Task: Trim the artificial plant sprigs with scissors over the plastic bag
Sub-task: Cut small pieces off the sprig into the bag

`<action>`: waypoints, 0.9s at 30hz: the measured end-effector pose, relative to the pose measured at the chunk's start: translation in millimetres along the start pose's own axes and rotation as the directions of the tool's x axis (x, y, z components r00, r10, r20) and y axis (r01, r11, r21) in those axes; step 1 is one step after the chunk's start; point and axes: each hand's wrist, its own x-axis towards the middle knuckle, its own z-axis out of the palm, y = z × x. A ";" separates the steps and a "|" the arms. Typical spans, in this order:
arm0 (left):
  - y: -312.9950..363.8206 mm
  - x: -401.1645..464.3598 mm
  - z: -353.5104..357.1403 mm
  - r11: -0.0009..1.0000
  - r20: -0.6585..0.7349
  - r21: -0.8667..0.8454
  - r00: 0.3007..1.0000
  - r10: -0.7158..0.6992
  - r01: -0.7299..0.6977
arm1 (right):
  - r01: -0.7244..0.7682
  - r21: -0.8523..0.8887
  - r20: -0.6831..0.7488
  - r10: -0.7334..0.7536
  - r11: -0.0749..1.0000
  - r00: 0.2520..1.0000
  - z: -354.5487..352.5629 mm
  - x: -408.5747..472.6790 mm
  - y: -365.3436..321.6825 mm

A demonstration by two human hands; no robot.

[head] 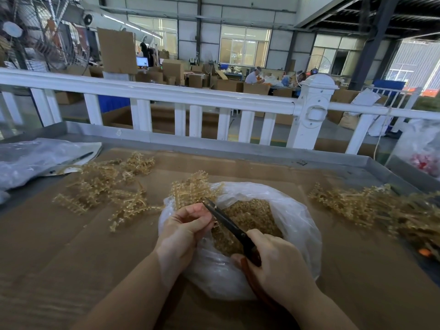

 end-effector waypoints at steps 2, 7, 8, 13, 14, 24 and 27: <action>0.6 0.5 0.3 1.000 0.001 0.019 1.000 -0.014 0.014 | 0.001 -0.002 -0.003 -0.001 1.000 1.000 -0.4 -0.2 -0.3; -0.2 0.7 2.4 0.997 -0.001 0.078 1.000 -0.028 0.028 | 0.003 0.002 -0.003 -0.003 1.000 1.000 0.5 -0.9 -0.1; -0.1 0.6 2.4 0.996 -0.003 0.079 1.000 -0.028 0.028 | 0.001 0.003 -0.003 -0.001 1.000 1.000 0.6 -1.2 -0.1; 0.9 -0.4 0.8 0.996 0.010 0.090 1.000 -0.024 0.023 | -0.006 -0.003 -0.016 0.006 1.000 1.000 1.2 -2.0 -0.9; 0.7 -0.9 0.9 0.995 0.013 0.095 1.000 -0.021 0.020 | -0.011 -0.005 -0.020 0.011 1.000 1.000 1.1 -2.0 -1.3; 2.3 -6.1 -0.4 0.993 0.085 0.114 0.996 -0.028 0.018 | 0.009 -0.026 -0.020 -0.009 1.000 1.000 1.6 -0.9 -2.0; 3.0 -7.1 -0.4 0.994 0.100 0.109 0.994 -0.041 0.030 | 0.013 -0.044 -0.011 -0.013 0.999 1.000 2.7 0.3 -2.5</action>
